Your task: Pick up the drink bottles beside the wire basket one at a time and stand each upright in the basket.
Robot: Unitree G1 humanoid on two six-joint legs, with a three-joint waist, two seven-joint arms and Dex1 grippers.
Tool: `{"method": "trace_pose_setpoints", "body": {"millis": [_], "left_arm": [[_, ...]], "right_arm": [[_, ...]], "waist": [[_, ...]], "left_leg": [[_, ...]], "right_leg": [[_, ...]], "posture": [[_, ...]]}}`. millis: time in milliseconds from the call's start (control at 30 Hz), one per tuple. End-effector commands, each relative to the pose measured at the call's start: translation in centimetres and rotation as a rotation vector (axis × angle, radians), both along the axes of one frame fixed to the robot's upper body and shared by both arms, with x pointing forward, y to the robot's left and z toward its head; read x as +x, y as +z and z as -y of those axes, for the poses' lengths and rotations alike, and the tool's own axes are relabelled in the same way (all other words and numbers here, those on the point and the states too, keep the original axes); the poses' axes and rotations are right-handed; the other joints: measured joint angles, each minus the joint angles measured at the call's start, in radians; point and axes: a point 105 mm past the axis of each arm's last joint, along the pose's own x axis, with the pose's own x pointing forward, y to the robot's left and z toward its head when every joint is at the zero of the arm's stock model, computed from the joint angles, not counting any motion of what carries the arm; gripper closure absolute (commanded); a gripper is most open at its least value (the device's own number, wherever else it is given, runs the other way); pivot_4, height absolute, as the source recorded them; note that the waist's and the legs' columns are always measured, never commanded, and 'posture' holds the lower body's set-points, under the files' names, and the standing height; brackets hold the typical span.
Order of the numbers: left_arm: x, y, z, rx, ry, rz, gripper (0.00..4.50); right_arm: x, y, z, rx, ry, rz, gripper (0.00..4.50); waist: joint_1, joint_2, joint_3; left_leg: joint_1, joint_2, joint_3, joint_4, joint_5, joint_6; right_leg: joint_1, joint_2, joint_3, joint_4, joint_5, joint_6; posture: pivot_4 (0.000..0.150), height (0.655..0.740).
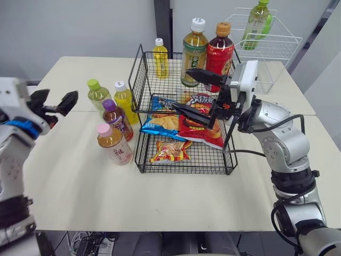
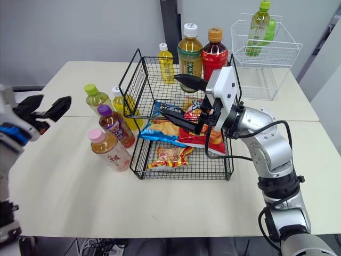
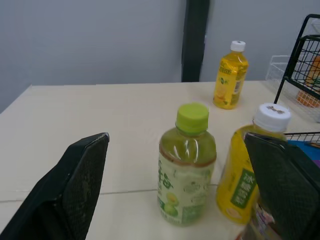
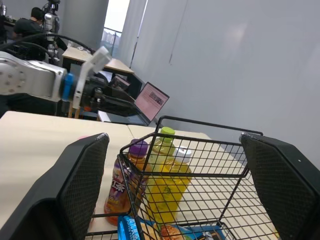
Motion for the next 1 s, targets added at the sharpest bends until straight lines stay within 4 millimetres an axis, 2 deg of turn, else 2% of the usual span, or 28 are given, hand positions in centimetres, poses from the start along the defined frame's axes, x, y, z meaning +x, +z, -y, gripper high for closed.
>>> {"method": "trace_pose_setpoints", "body": {"millis": [33, 233, 433, 667, 800, 1000], "left_arm": [[2.3, 0.6, 1.1, 0.042, -0.023, 0.032, 0.02], [5.7, 0.2, 2.5, 0.067, -0.041, 0.013, 0.02], [7.9, 0.2, 2.1, 0.062, 0.027, 0.007, 0.02], [8.7, -0.1, 2.2, 0.049, 0.029, 0.001, 0.02], [8.8, -0.4, 2.2, 0.041, 0.018, -0.012, 0.87], [8.8, -0.9, 1.9, 0.049, 0.027, -0.026, 2.84]], "right_arm": [[-0.6, 1.0, 0.6, 0.017, -0.03, 0.048, 0.0], [-0.8, 1.3, 0.9, 0.018, -0.065, 0.06, 0.0], [-0.9, 1.3, 1.2, 0.014, -0.089, 0.058, 0.0], [-1.1, 1.3, 1.3, 0.013, -0.102, 0.058, 0.0], [-1.1, 1.4, 1.3, 0.015, -0.105, 0.057, 0.0], [-1.0, 1.4, 1.3, 0.016, -0.108, 0.053, 0.0]], "waist": [[0.0, 0.0, 0.0], [-0.003, 0.0, 0.0], [-0.003, 0.0, 0.0], [-0.004, 0.0, 0.0], [-0.003, 0.0, 0.0], [-0.003, 0.0, 0.0]], "left_leg": [[0.0, 0.0, 0.0, 0.0, 0.0, 0.0], [-0.001, -0.001, 0.0, 0.0, 0.0, 0.0], [-0.002, 0.0, 0.0, 0.0, 0.0, 0.0], [-0.002, -0.001, 0.0, 0.0, 0.0, 0.0], [-0.002, -0.001, -0.001, 0.0, 0.0, 0.0], [-0.002, -0.001, -0.001, 0.0, 0.0, 0.0]], "right_leg": [[0.0, 0.0, 0.0, 0.0, 0.0, 0.0], [-0.001, -0.001, 0.0, 0.0, 0.0, 0.0], [-0.002, -0.001, 0.0, 0.001, 0.0, 0.0], [-0.002, -0.001, -0.001, 0.001, 0.0, 0.001], [-0.002, -0.001, -0.001, 0.001, 0.0, 0.001], [-0.002, -0.001, -0.001, 0.001, 0.0, 0.001]], "posture": [[0.15, 0.74], [0.15, 0.74], [0.15, 0.74], [0.15, 0.74], [0.15, 0.74], [0.15, 0.74]]}}
